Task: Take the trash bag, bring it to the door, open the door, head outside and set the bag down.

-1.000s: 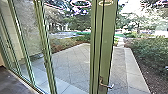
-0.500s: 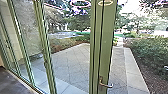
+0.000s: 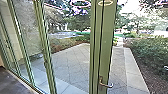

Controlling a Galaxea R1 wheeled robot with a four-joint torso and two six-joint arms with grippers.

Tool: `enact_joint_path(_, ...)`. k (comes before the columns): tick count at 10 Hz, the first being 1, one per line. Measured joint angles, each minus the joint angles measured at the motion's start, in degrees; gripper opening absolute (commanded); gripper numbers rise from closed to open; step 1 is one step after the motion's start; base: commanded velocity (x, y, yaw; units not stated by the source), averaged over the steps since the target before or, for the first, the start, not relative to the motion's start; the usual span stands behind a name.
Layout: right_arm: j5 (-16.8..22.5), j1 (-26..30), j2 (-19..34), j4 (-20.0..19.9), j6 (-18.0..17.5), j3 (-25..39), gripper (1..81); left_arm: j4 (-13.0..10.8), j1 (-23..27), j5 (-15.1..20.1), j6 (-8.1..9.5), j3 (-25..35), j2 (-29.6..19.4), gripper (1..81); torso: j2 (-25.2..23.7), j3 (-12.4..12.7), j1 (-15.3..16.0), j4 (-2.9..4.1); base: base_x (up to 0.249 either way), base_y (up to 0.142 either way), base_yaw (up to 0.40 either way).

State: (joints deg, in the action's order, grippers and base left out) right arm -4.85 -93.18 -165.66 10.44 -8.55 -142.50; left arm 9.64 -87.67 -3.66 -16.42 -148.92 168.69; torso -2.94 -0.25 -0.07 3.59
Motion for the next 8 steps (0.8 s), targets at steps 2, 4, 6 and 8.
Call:
enact_joint_path(2,-0.71,0.0,3.56,0.0,-0.02,7.18,81.1,0.0,0.0,0.0,0.0,0.0,0.0,1.0,0.0,0.0,0.0,0.0,0.0,0.0,0.0)
enact_joint_path(4,-1.48,-0.01,8.16,0.0,-0.02,15.76,81.1,0.0,0.0,0.0,0.02,0.0,0.0,1.0,0.0,0.0,0.0,0.0,0.0,0.0,0.0)
enact_joint_path(6,-2.36,-0.12,13.73,0.0,-0.02,24.8,81.1,0.0,0.0,0.0,0.05,0.0,0.02,1.0,0.0,0.0,0.0,0.0,0.0,0.0,0.0)
enact_joint_path(8,-3.58,-0.17,19.57,0.01,-0.02,33.89,81.1,0.0,0.0,0.0,0.05,0.0,0.02,1.0,0.0,0.0,0.0,0.0,0.0,0.0,0.0)
